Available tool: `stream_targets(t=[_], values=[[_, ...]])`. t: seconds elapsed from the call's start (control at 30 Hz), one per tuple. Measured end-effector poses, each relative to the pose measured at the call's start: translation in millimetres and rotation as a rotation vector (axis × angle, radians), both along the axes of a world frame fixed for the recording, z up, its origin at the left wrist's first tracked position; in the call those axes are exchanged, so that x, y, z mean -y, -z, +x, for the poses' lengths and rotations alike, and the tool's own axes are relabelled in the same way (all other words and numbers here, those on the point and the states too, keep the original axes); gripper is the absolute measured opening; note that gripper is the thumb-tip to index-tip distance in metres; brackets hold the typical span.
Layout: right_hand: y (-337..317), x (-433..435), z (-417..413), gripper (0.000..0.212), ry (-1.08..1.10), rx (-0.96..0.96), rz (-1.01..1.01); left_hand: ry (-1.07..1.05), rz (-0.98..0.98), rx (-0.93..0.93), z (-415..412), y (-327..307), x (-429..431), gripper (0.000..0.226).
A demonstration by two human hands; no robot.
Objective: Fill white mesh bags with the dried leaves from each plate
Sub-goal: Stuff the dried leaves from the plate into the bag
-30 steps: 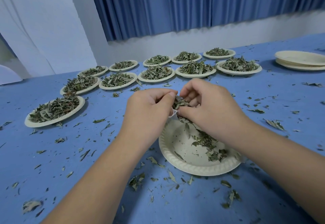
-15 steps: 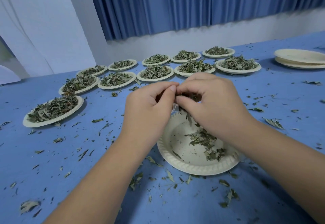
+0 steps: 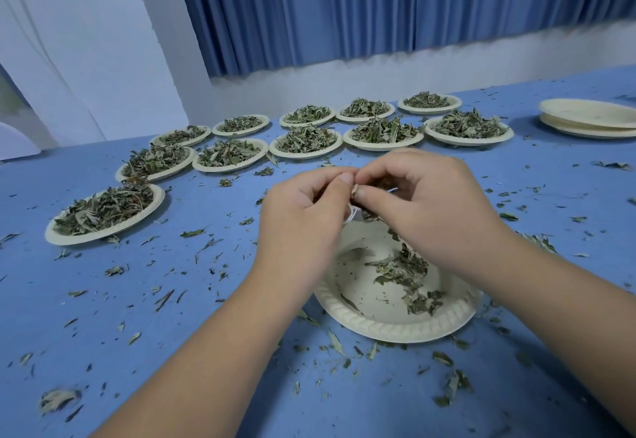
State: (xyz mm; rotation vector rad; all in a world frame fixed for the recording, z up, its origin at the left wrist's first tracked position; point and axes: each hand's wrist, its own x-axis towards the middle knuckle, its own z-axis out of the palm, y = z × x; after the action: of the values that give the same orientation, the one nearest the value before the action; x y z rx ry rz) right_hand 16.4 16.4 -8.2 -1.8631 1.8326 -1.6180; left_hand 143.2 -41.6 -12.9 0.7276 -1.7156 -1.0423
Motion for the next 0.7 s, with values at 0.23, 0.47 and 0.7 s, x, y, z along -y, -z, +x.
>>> stream_targets(t=[0.23,0.47,0.7], values=[[1.9,-1.1,-1.0,0.028,0.013,0.043,0.017,-0.001,0.063,-0.018,-0.2,1.7,1.1,0.022],[7.0,-0.7,2.1,0.022,0.114,-0.017,-0.030,0.014,0.034,-0.008,-1.4,2.4,-0.9,0.025],[4.1,-3.7,-0.9,0.021,0.039,0.023,0.001,0.007,0.049,-0.028,-1.1,2.6,-0.6,0.020]])
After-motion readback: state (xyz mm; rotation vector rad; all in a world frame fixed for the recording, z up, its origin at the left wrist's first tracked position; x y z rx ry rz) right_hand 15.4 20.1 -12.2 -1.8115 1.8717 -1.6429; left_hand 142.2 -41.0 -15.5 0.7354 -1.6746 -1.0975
